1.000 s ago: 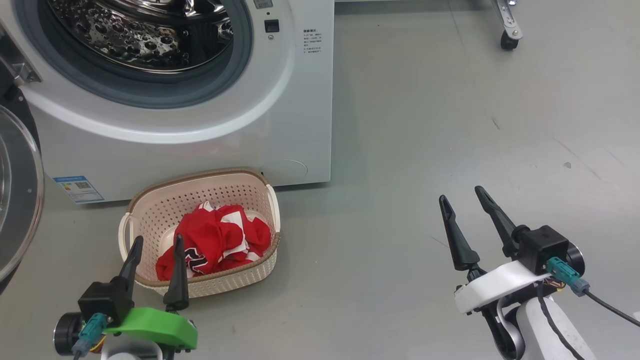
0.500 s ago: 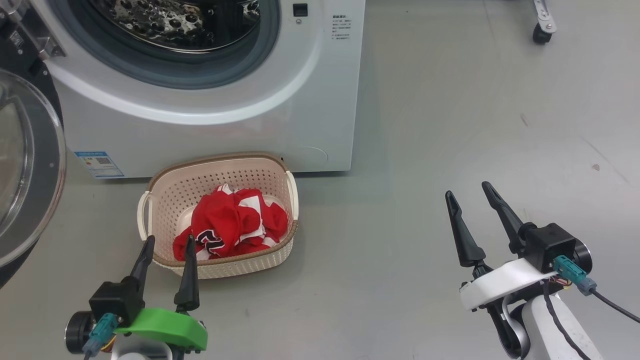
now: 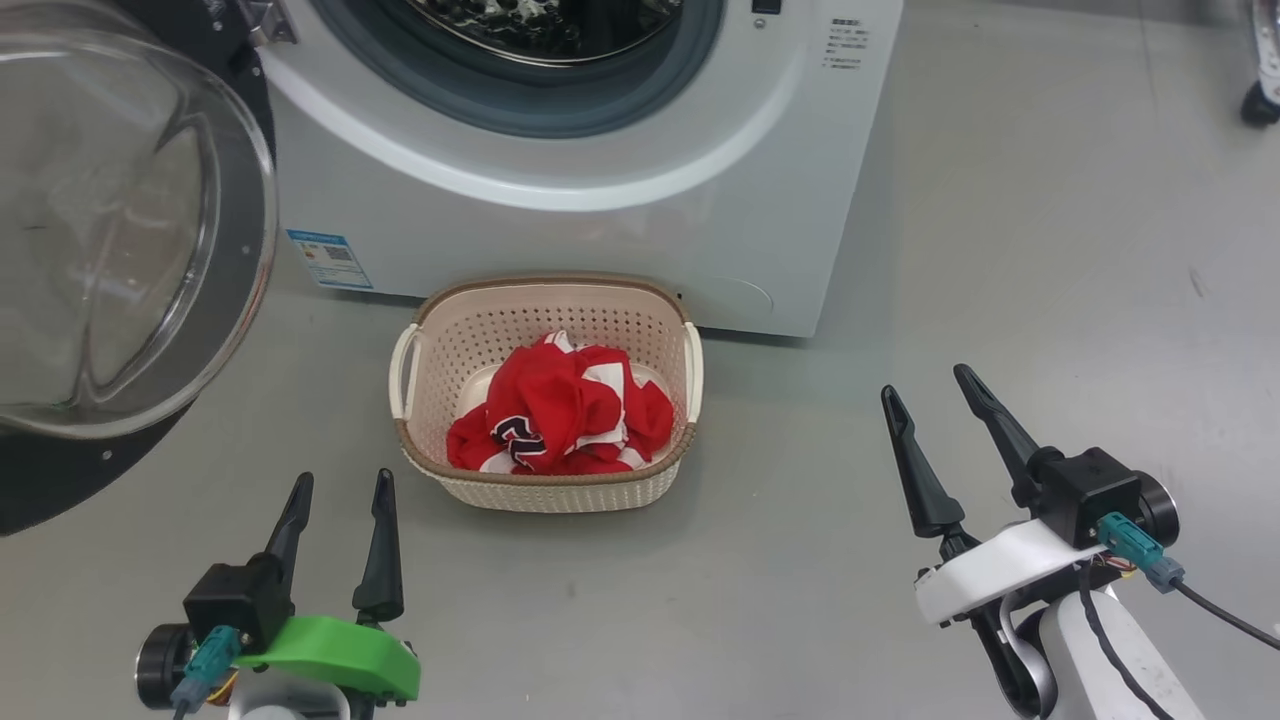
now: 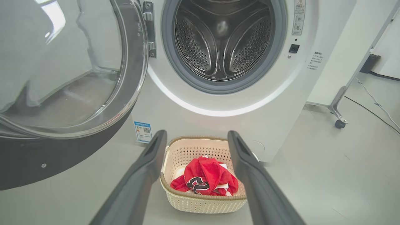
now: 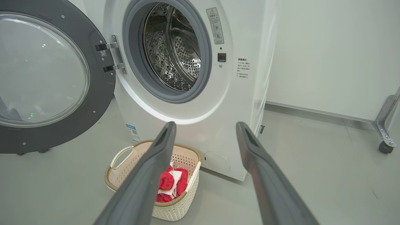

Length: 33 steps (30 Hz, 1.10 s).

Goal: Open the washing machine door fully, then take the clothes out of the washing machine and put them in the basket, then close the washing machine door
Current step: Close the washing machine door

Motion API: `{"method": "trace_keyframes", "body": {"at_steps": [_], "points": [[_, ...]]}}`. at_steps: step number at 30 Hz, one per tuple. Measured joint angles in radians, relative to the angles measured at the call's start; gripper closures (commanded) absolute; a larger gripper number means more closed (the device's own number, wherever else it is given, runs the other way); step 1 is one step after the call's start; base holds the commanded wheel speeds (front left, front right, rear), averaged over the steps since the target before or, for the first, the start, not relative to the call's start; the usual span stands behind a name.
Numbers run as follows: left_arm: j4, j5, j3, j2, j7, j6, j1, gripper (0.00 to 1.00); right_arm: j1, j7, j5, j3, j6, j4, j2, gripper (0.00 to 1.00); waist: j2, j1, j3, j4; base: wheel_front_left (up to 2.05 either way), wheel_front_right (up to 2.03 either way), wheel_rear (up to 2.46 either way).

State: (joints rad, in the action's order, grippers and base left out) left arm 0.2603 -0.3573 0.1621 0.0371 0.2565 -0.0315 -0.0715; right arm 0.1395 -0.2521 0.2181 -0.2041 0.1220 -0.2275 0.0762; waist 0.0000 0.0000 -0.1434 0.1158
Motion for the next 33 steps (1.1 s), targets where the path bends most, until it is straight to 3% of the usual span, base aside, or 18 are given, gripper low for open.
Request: {"method": "trace_keyframes", "body": {"at_steps": [17,33], "points": [[-0.007,0.012,-0.011,0.0,0.0,-0.014,0.007,0.0,-0.007,0.0,0.001,-0.034,0.0,-0.014,-0.006,0.0,0.0,0.0,0.056,0.211,0.0,0.0,0.0],[-0.042,0.043,-0.044,0.01,0.0,-0.026,0.048,0.0,-0.026,0.0,0.01,-0.072,0.0,-0.016,-0.015,0.0,0.0,0.0,0.108,0.291,0.0,0.0,0.0]]}}
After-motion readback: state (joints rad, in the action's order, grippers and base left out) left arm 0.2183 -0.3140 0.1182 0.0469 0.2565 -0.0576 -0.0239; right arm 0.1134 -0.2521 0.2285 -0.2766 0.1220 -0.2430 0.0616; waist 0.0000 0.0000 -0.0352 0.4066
